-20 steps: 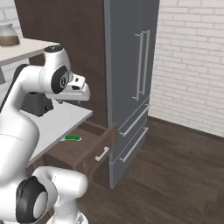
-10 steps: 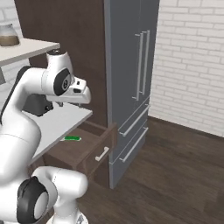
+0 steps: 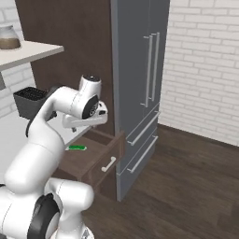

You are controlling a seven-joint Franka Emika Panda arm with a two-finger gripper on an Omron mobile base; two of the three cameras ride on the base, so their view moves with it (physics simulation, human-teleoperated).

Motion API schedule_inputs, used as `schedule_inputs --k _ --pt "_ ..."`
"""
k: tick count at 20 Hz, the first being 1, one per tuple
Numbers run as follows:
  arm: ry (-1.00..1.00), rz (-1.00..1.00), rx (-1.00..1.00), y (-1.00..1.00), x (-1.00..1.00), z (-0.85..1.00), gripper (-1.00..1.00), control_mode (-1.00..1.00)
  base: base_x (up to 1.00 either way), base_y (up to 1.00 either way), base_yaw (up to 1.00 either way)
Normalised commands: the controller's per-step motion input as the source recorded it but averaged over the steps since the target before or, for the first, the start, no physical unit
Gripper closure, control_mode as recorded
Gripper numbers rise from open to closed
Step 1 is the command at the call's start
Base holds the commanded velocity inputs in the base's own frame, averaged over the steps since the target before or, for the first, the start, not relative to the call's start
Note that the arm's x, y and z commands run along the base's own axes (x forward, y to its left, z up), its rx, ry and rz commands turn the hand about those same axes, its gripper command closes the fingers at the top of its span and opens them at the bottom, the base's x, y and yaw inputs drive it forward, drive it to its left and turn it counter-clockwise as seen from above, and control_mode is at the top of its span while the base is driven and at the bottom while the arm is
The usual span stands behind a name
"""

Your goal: Pick up the knife from the drawer and place it on the cutting board. Then place the meat from the plate to the cutting board.

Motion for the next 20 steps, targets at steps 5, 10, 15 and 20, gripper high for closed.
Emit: schedule_inputs --k 5,10,15,20 --pt "-0.05 0.24 -0.15 0.0 0.0 -0.93 -1.0 -1.0 0.0 0.0 0.0" --pt "-0.05 0.07 -0.13 0.06 0.0 -0.57 -1.0 -1.0 0.0 0.0 0.0" --pt "-0.1 0.05 -0.01 0.05 0.2 -0.26 -1.0 -1.0 0.0 0.0 0.0" --pt "-0.01 0.02 0.0 0.26 0.49 -0.24 -1.0 -1.0 0.0 0.0 0.0"
